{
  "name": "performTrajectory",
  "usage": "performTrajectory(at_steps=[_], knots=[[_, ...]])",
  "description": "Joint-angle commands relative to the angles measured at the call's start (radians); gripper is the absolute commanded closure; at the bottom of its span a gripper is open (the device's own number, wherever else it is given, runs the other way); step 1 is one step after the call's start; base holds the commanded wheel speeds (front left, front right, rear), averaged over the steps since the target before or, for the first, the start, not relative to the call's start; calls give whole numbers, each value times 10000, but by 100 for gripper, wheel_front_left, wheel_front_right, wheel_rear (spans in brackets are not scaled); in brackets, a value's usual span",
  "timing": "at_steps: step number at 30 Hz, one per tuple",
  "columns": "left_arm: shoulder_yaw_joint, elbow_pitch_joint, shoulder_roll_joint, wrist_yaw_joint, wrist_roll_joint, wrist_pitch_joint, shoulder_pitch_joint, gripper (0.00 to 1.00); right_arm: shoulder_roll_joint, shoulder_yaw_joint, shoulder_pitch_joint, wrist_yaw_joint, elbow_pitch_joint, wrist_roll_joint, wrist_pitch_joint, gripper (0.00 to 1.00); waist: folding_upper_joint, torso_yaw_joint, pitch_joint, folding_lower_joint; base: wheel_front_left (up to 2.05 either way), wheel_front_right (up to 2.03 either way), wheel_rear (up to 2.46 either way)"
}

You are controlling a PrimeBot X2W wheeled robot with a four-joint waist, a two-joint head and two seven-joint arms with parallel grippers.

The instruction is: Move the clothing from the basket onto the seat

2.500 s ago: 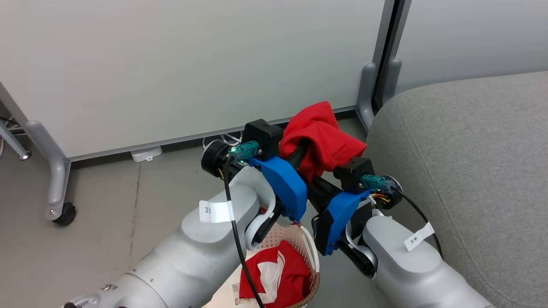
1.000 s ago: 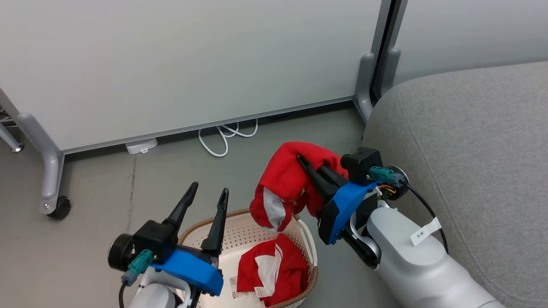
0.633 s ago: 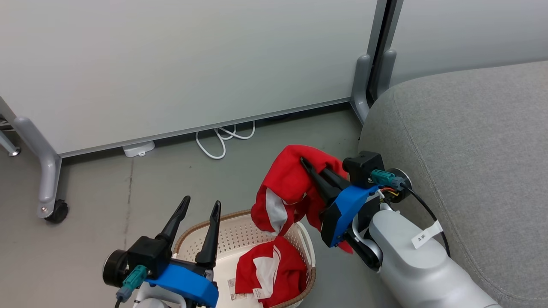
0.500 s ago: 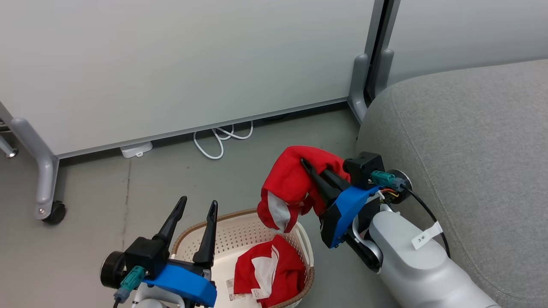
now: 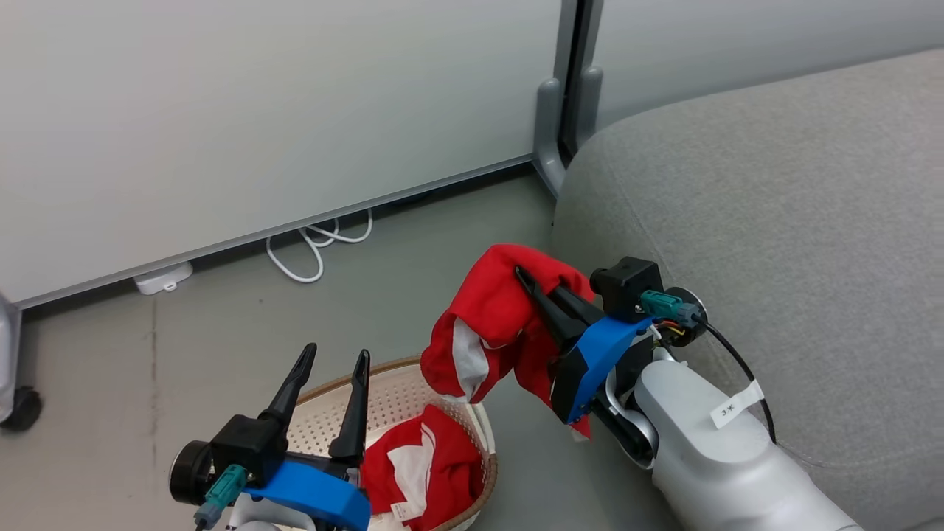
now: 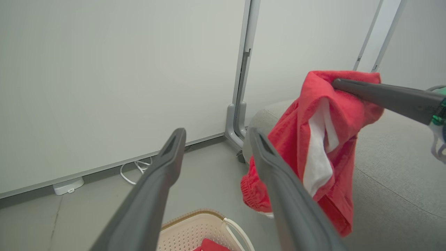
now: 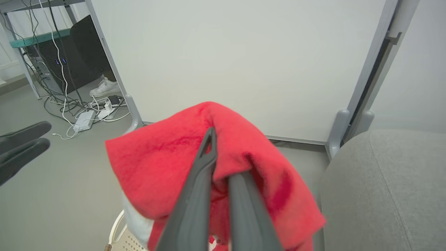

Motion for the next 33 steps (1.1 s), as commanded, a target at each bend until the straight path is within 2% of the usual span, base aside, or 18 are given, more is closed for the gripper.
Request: performTrajectory(at_steps=[1,6,7,8,18,25,33], knots=[[55,-67,2,-57,76,-30,2,0,-18,-17,54,1,-87,1,-39,100,0,-458,110,0,0,0,0],[-86,-93,16,-50,33,-30,-91,0,-20,-229,116,1,-134,-140,-38,100,0,-1045,178,0,0,0,0],[-39,-127,87,-39,8,-29,-84,0,-16,-266,169,1,-164,-168,-38,100,0,-1557,218,0,0,0,0],[-48,-144,72,-43,10,-29,-95,0,-21,-292,185,3,-179,-180,-38,100,0,-1720,237,0,0,0,0],[-227,-176,161,-47,-5,-30,-221,0,-24,-777,401,1,-275,-404,-38,100,0,-2853,343,0,0,0,0],[-227,-196,182,-47,-1,-30,-188,0,-18,-891,578,1,-385,-469,-38,100,0,-3266,358,0,0,0,0],[-346,-220,247,-48,-11,-30,-253,0,-11,-1051,663,1,-487,-531,-38,100,0,-3283,487,0,0,0,0]])
